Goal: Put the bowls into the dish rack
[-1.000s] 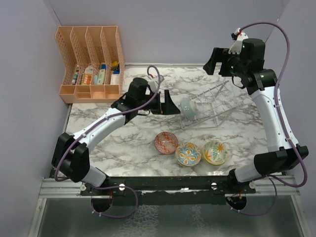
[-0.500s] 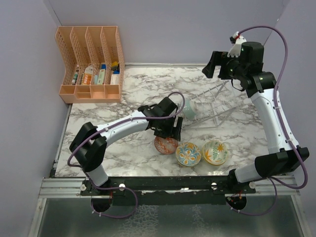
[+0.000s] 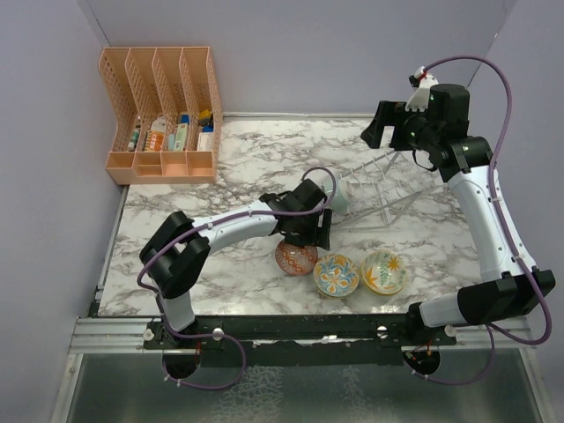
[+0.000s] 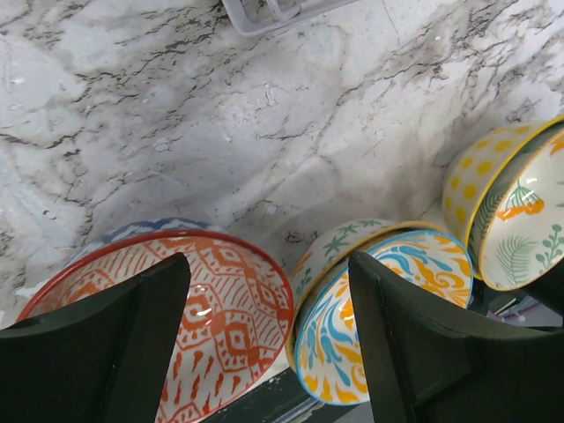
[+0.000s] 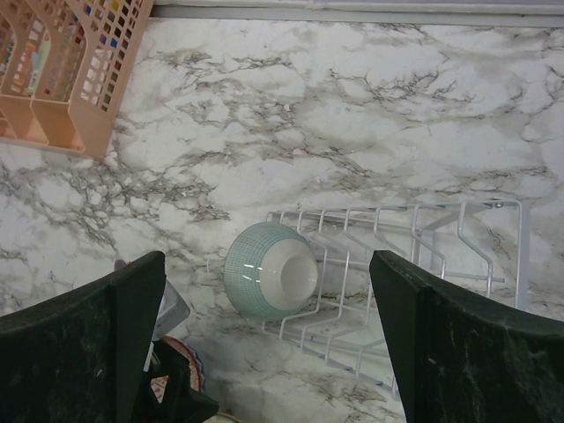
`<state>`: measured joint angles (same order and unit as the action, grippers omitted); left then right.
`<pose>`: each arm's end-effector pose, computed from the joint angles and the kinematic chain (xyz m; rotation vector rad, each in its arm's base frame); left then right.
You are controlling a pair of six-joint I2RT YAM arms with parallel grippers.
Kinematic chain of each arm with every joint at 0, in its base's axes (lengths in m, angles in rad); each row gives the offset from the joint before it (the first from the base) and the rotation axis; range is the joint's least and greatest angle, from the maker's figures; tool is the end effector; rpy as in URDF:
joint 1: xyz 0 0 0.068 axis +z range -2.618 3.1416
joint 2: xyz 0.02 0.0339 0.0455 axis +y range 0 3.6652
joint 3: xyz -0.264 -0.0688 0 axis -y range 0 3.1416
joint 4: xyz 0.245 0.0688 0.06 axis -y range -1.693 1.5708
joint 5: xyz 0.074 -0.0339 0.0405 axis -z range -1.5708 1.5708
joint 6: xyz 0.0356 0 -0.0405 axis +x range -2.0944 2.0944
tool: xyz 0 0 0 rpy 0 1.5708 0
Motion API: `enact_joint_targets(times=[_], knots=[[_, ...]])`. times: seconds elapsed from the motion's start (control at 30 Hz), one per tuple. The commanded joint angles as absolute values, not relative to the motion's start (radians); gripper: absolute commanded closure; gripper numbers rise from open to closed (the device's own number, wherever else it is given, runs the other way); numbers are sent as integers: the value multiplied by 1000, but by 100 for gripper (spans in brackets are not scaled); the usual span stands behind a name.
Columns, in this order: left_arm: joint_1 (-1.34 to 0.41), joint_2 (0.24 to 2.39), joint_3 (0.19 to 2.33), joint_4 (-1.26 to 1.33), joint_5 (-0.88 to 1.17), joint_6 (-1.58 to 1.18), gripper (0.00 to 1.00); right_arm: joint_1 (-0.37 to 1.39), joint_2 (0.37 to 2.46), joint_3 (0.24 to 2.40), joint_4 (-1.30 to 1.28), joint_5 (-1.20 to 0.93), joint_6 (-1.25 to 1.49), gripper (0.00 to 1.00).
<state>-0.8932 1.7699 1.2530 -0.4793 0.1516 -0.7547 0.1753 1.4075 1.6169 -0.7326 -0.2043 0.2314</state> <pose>0.2304 -0.2949 0.2117 0.2532 2.7539 -0.7421 0.2927 0.0592 0.4292 -0.0658 2.1141 0.4583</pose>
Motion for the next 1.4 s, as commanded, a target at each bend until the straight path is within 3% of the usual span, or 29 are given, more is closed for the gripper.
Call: enact_joint_targets(times=[0.0, 0.17, 0.43, 0.73, 1.13, 1.37], knots=[[-912, 1803, 1237, -432, 105, -794, 28, 171, 1382, 1599, -686, -245, 228, 0], [-912, 1797, 1209, -424, 72, -801, 34, 172, 1376, 1583, -672, -261, 237, 0], [-913, 1766, 1166, -427, 19, -777, 54, 172, 1369, 1570, -667, -260, 236, 0], [-911, 1631, 1112, -465, -98, -771, 100, 172, 1375, 1613, -679, -255, 243, 0], [-883, 1443, 1032, -482, -110, -682, 100, 172, 1363, 1641, -690, -226, 250, 1], [-842, 1370, 1180, -485, -63, -621, 100, 171, 1354, 1664, -707, -213, 250, 1]])
